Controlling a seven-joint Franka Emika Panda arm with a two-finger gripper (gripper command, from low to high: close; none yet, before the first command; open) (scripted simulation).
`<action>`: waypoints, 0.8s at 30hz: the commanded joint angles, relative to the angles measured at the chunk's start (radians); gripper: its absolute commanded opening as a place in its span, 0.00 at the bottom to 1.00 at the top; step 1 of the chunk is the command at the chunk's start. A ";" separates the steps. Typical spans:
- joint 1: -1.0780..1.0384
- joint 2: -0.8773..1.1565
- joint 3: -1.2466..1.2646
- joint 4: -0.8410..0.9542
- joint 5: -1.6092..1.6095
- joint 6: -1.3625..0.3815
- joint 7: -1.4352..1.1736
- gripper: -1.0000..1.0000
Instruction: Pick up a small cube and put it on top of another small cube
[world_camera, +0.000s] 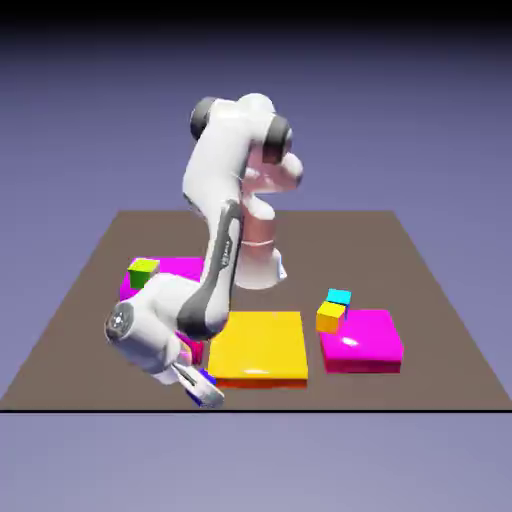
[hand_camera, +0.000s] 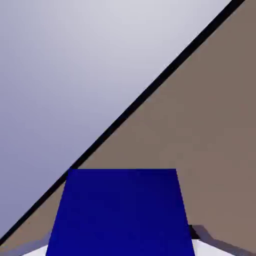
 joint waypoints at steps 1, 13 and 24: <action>-0.014 -0.036 -0.008 -0.006 -0.019 -0.028 0.006 0.00; -0.188 -0.471 -0.101 -0.076 -0.219 -0.355 0.069 0.00; -0.183 -0.528 -0.097 -0.240 -0.232 -0.240 0.068 1.00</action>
